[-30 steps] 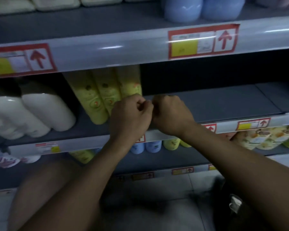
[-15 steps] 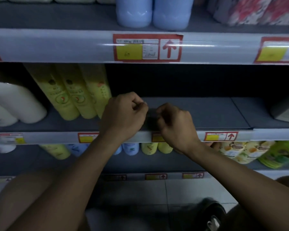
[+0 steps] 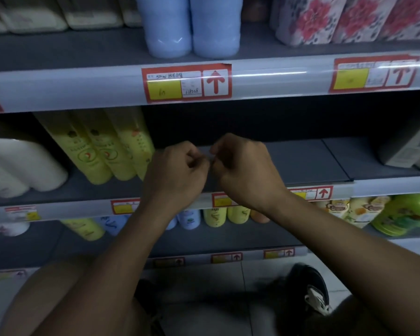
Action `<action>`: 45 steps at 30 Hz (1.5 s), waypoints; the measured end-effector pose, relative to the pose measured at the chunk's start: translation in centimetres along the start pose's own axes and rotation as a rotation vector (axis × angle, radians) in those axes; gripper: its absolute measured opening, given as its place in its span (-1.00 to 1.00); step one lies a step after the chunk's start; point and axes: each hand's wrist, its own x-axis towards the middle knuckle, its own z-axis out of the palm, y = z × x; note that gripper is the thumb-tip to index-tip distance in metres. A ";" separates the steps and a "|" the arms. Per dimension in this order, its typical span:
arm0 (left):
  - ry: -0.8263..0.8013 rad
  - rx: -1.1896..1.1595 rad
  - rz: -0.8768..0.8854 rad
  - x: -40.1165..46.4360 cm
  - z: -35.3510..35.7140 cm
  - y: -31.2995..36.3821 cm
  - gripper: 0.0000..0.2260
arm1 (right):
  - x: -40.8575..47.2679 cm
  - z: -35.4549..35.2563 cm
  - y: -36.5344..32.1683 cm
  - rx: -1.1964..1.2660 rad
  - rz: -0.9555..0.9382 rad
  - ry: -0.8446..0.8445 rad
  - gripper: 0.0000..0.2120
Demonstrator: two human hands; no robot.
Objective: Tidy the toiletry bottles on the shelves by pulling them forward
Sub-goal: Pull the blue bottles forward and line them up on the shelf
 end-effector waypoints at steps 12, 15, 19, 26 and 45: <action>-0.018 0.075 0.052 1.6 2.4 0.1 -0.94 | 3.1 0.3 4.3 0.007 0.047 -0.072 -0.73; -0.049 0.100 0.077 2.0 3.2 0.1 -0.95 | 2.2 0.4 5.6 0.009 0.079 -0.062 -0.76; -0.033 0.103 0.102 2.2 2.8 0.3 -0.92 | 1.3 0.3 6.1 -0.032 0.071 -0.075 -0.78; 0.049 0.048 0.110 1.7 1.4 1.3 -0.95 | 0.1 -0.8 4.0 -0.020 0.023 0.014 -0.84; 0.212 -0.248 0.175 -0.4 -4.6 6.7 -0.85 | -1.4 -8.2 -4.5 0.260 -0.329 0.165 -0.90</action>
